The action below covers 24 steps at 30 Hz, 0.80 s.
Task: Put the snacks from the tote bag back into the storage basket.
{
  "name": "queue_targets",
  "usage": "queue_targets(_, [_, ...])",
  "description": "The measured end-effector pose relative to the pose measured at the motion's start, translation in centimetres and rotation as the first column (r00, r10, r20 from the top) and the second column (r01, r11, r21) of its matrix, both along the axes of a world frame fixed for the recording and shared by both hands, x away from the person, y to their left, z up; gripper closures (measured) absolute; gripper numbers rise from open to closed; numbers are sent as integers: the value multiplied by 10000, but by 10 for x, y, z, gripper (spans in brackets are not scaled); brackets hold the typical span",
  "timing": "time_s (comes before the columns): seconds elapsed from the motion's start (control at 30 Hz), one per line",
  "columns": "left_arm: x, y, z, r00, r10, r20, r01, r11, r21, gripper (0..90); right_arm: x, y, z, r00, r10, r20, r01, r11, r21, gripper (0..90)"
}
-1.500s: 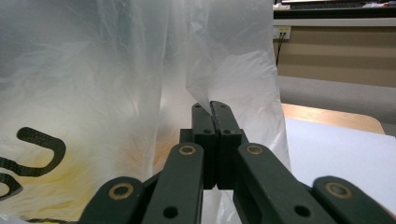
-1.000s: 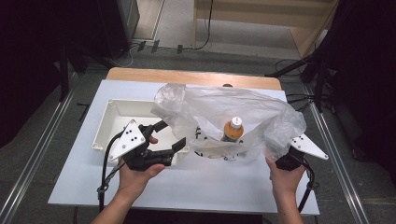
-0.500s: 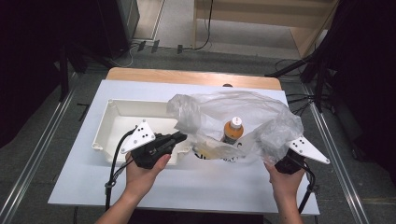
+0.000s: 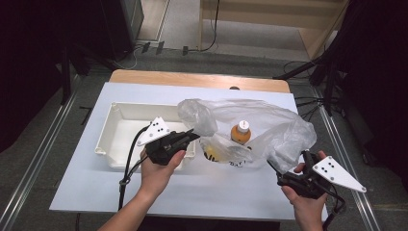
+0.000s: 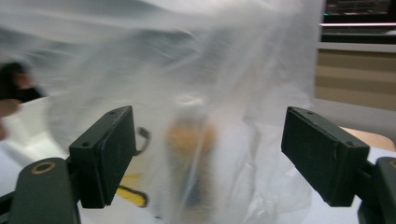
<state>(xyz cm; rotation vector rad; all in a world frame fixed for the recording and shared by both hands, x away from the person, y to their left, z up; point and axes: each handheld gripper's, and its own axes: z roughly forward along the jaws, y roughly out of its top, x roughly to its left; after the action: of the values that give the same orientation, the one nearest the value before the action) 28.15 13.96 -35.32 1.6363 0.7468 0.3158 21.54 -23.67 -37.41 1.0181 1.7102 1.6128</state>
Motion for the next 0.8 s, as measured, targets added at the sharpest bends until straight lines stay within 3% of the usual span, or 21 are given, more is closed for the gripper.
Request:
queue_targets(0.23, [5, -8, -2, 9999, 104, -33, -104, 9999, 79, 900, -14, 10, 9, 9980, 611, 174, -608, 9980, -177, 147])
queue_targets(0.37, [4, -9, -3, 9999, 111, 1, -111, 9997, 201, 900, -15, 15, 14, 9975, 668, 233, -672, 9975, 203, 143])
queue_targets(0.4, [3, -10, -4, 10000, 83, 16, -83, 9995, 290, 900, -13, 19, 18, 9982, 543, 252, -557, 9968, 567, 150])
queue_targets(0.47, [2, -10, -5, 10000, 56, 14, -56, 9994, 329, 900, -13, 20, 19, 9983, 497, 291, -513, 9970, 584, 160])
queue_targets(0.5, [1, -10, -6, 10000, 22, -9, -21, 9993, 374, 900, -12, 23, 20, 9988, 382, 293, -399, 9973, 614, 201])
queue_targets(0.57, [0, -11, -7, 10000, 18, -38, -17, 9992, 411, 900, -8, 28, 22, 9994, -208, 272, 190, 9978, 643, 438])
queue_targets(0.6, [0, -11, -8, 10000, 22, -45, -20, 9990, 446, 900, -8, 28, 22, 9994, -208, 272, 190, 9978, 643, 438])
queue_targets(0.63, [-1, -11, -9, 9999, 32, -110, -26, 9987, 506, 900, -3, 28, 21, 9983, -556, 169, 546, 9970, 555, 651])
queue_targets(0.7, [-1, -11, -12, 9998, 47, -179, -37, 9984, 557, 900, 3, 28, 19, 9969, -792, 12, 790, 9951, 595, 743])
queue_targets(0.73, [-1, -11, -12, 9998, 47, -179, -37, 9984, 557, 900, 3, 28, 19, 9969, -792, 12, 790, 9951, 595, 743])
queue_targets(0.77, [-1, -11, -16, 9995, 75, -293, -55, 9975, 698, 900, 12, 29, 16, 9900, -1380, -283, 1388, 9899, 297, 808])
queue_targets(0.8, [0, -11, -18, 9992, 91, -378, -62, 9970, 770, 900, 16, 30, 15, 9883, -1487, -336, 1494, 9886, 171, 828])
